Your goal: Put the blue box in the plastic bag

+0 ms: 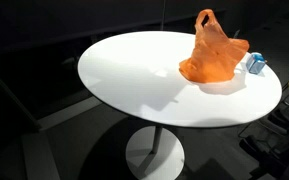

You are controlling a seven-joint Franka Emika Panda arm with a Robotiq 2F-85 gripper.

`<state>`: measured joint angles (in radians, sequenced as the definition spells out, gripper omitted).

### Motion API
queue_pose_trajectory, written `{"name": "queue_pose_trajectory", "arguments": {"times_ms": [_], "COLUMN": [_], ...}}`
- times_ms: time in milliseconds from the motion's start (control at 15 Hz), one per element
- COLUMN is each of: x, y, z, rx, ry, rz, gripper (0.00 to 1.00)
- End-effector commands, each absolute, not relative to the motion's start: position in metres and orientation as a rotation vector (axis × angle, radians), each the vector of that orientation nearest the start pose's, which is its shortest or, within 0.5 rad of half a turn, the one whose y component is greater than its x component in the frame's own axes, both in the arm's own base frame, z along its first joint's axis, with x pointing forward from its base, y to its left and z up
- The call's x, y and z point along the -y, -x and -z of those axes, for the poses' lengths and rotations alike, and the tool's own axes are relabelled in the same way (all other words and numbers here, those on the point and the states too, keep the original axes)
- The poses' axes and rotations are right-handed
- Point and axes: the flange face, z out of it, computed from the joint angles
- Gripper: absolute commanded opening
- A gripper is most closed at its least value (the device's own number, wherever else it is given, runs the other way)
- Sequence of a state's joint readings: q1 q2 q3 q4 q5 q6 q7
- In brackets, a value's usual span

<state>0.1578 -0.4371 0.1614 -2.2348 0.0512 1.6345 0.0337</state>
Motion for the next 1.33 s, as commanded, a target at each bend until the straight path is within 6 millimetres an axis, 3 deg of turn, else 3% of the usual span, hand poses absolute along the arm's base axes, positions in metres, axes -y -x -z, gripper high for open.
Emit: {"name": "queue_pose_trajectory", "arguments": {"times_ms": [0, 333, 600, 933, 1267], "x": [-0.139, -0.137, -0.115, -0.063, 0.004], "y": [-0.38, -0.382, -0.4, -0.427, -0.442], "z": [-0.526, -0.528, -0.539, -0.538, -0.517], "rx": [0.407, 0.4, 0.322, 0.119, -0.245], "ry": [3.15, 3.146, 3.14, 3.116, 3.105], "rz": [-0.26, -0.252, -0.188, -0.118, -0.076], "gripper": [1.0, 1.0, 1.0, 1.0, 1.0]}}
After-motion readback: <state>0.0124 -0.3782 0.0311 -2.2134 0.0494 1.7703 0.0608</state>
